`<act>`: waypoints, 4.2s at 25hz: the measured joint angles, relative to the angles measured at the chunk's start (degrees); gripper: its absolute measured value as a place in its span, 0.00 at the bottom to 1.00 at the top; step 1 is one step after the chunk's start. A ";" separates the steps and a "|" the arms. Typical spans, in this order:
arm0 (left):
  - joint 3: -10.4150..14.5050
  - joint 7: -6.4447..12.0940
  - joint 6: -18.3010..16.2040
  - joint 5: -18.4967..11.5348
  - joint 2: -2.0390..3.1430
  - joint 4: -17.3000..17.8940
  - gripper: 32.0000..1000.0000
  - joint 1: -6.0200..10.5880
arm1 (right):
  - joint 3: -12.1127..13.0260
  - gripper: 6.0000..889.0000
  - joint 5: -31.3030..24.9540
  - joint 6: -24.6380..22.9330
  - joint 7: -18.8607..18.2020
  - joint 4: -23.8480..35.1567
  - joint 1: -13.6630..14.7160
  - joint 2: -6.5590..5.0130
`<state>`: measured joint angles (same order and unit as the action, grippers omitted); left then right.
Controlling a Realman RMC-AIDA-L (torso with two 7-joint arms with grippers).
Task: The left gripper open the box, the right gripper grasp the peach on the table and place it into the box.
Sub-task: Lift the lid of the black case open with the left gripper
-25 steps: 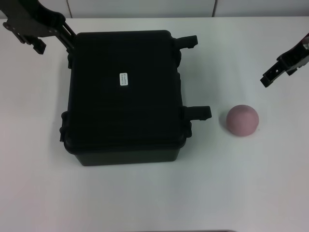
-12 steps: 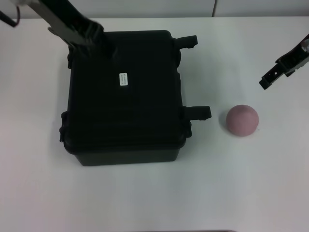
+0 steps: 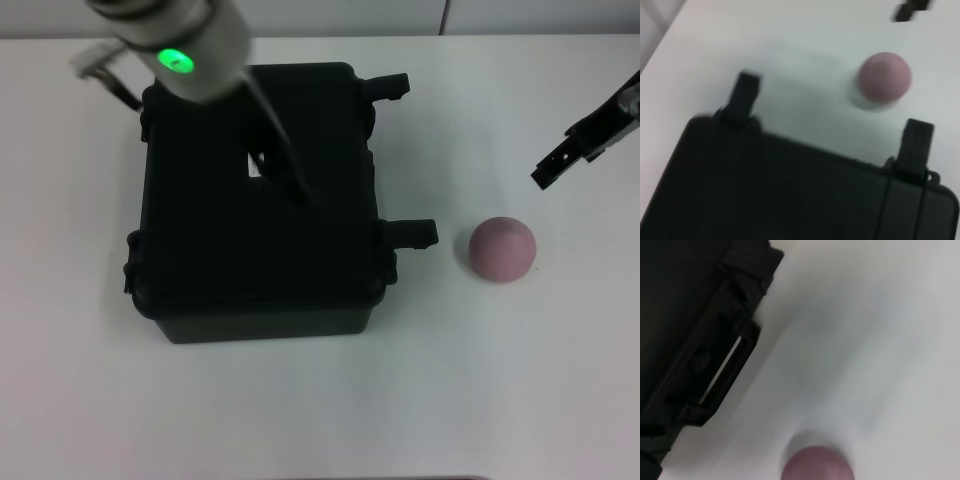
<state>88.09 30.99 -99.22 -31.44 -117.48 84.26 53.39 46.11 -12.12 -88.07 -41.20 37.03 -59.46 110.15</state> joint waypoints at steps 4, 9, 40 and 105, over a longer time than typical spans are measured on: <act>11.81 -0.23 5.97 -1.53 -0.17 -0.46 0.77 1.00 | 0.29 0.93 -0.01 0.32 -0.85 -0.24 0.09 0.80; 21.04 -1.25 15.53 -3.54 -0.30 -2.61 0.77 2.90 | 0.49 0.93 -0.01 0.99 -1.24 -0.32 0.44 1.12; 35.61 2.16 37.45 -15.79 -0.91 -28.48 0.77 15.03 | 0.73 0.93 0.11 4.19 -2.06 -1.88 0.86 1.99; 37.86 15.05 45.18 -30.02 -0.99 -40.05 0.18 17.69 | 0.20 0.93 -0.01 7.72 -3.78 -3.37 1.11 2.00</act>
<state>125.95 46.04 -54.04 -61.46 -118.47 44.21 71.08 46.32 -12.13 -80.35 -44.98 33.66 -58.35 112.15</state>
